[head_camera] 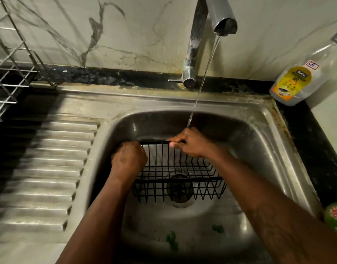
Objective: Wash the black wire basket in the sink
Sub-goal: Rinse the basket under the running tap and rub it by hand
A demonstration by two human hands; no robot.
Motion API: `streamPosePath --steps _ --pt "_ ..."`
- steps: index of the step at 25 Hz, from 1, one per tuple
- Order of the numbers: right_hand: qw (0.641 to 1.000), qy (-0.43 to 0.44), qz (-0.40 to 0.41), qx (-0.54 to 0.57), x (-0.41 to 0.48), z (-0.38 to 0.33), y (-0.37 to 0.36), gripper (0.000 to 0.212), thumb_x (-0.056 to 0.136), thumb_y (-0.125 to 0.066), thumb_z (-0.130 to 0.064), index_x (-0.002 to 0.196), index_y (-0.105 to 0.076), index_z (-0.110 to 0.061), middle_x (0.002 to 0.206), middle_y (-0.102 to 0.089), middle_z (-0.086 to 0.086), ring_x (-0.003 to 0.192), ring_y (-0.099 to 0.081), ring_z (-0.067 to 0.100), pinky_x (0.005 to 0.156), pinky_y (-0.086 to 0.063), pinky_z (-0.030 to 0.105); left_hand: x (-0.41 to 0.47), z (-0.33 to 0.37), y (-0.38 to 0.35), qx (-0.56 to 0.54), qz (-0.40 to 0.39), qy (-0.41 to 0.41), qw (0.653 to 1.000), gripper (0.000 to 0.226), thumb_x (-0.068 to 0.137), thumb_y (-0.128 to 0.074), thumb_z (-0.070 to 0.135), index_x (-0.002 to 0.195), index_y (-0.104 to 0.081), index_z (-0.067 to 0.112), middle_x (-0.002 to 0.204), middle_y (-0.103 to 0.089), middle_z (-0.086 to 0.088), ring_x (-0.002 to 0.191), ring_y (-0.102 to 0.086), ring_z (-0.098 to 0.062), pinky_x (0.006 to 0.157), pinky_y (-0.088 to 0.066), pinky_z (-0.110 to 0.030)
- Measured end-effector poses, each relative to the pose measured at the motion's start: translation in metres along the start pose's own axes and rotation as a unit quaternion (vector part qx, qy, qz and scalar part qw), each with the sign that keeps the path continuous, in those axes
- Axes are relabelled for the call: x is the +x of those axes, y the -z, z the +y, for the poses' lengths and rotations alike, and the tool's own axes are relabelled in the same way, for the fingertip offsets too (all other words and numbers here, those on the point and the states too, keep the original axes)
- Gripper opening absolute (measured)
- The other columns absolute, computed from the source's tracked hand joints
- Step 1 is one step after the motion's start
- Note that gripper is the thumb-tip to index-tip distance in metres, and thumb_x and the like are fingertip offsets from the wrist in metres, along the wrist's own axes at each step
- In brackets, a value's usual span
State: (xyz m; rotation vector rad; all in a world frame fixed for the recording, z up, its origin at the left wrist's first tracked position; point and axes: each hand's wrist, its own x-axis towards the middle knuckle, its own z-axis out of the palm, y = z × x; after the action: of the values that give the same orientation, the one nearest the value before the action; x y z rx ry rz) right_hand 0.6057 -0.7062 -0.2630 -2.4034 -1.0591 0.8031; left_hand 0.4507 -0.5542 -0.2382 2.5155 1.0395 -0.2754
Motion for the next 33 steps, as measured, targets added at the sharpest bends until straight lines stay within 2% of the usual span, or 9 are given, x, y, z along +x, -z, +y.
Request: streamPosePath --steps 6,10,12,16,19,21,26,29,33 --pt "0.998 -0.050 -0.015 -0.030 -0.017 0.039 0.022 0.015 0.097 -0.065 -0.033 0.109 -0.074 -0.031 0.106 -0.071 -0.002 0.100 -0.065 0.015 0.093 -0.051 0.035 0.002 -0.001 0.000 -0.072 -0.017 0.025 0.997 0.016 0.090 -0.056 0.014 0.091 -0.072 0.010 0.091 -0.070 -0.011 0.091 -0.070 -0.030 0.085 -0.058 -0.041" --pt "0.984 -0.076 -0.075 -0.146 -0.028 0.049 0.044 0.039 0.090 -0.072 -0.041 0.121 -0.071 -0.018 0.122 -0.067 0.004 0.102 -0.058 0.011 0.090 -0.046 0.027 -0.003 0.002 -0.002 -0.159 -0.078 0.048 0.983 0.013 0.093 -0.057 0.007 0.088 -0.070 0.007 0.086 -0.070 -0.007 0.079 -0.070 -0.023 0.069 -0.059 -0.033" --pt "0.979 -0.037 -0.096 -0.174 -0.016 0.023 0.025 0.059 0.085 -0.070 -0.059 0.133 -0.061 -0.026 0.127 -0.053 0.000 0.113 -0.049 0.016 0.096 -0.044 0.035 -0.004 0.007 -0.009 0.020 -0.074 -0.032 0.997 0.014 0.093 -0.056 -0.001 0.093 -0.069 0.005 0.093 -0.070 -0.009 0.080 -0.070 -0.022 0.063 -0.058 -0.030" --pt "0.981 -0.004 0.004 -0.193 0.005 -0.010 -0.021 0.063 0.092 -0.047 -0.071 0.135 -0.058 -0.026 0.128 -0.060 0.010 0.118 -0.055 0.028 0.096 -0.045 0.039 -0.003 0.032 -0.012 -0.203 -0.134 0.031 0.969 0.014 0.094 -0.059 0.020 0.099 -0.067 0.010 0.093 -0.067 -0.010 0.062 -0.055 -0.015 0.051 -0.046 -0.025" --pt "0.954 0.023 0.048 -0.296 0.006 -0.014 -0.025 0.067 0.091 -0.048 -0.071 0.142 -0.051 -0.027 0.125 -0.064 0.012 0.116 -0.059 0.032 0.097 -0.045 0.041 0.002 0.037 -0.012 -0.183 -0.157 0.001 0.971 0.016 0.098 -0.058 0.021 0.099 -0.068 0.009 0.090 -0.072 -0.005 0.080 -0.071 -0.020 0.060 -0.051 -0.026" --pt "0.948 0.015 0.054 -0.312 0.001 -0.008 -0.026 0.073 0.080 -0.057 -0.078 0.133 -0.055 -0.028 0.116 -0.067 0.009 0.107 -0.063 0.030 0.093 -0.047 0.039 0.007 0.038 -0.014 -0.216 -0.170 0.008 0.961 0.021 0.100 -0.052 0.021 0.089 -0.062 0.006 0.070 -0.069 -0.003 0.073 -0.074 -0.019 0.058 -0.051 -0.023" --pt "0.945 0.001 0.095 -0.312 -0.010 -0.002 -0.022 0.055 0.084 -0.057 -0.066 0.110 -0.066 -0.019 0.098 -0.068 0.009 0.094 -0.065 0.030 0.089 -0.047 0.037 0.003 0.049 -0.017 -0.143 -0.168 -0.049 0.974 0.024 0.102 -0.049 0.021 0.099 -0.068 0.007 0.085 -0.075 -0.004 0.077 -0.073 -0.014 0.073 -0.054 -0.023" --pt "0.950 -0.002 0.082 -0.300 -0.008 -0.006 -0.024 0.050 0.092 -0.049 -0.063 0.107 -0.066 -0.018 0.097 -0.067 0.011 0.093 -0.064 0.030 0.089 -0.048 0.038 0.009 0.049 -0.018 -0.106 -0.171 -0.072 0.977 0.014 0.100 -0.053 0.021 0.095 -0.062 0.012 0.079 -0.071 -0.006 0.058 -0.069 -0.008 0.065 -0.059 -0.025" --pt "0.996 -0.080 0.028 -0.013 -0.006 -0.004 -0.001 0.057 0.106 -0.028 -0.057 0.092 -0.066 -0.017 0.085 -0.067 0.012 0.079 -0.069 0.028 0.078 -0.056 0.038 0.008 0.050 -0.015 -0.088 -0.179 -0.059 0.978 0.008 0.094 -0.052 0.010 0.090 -0.058 0.011 0.062 -0.070 -0.003 0.059 -0.069 -0.011 0.052 -0.049 -0.024"
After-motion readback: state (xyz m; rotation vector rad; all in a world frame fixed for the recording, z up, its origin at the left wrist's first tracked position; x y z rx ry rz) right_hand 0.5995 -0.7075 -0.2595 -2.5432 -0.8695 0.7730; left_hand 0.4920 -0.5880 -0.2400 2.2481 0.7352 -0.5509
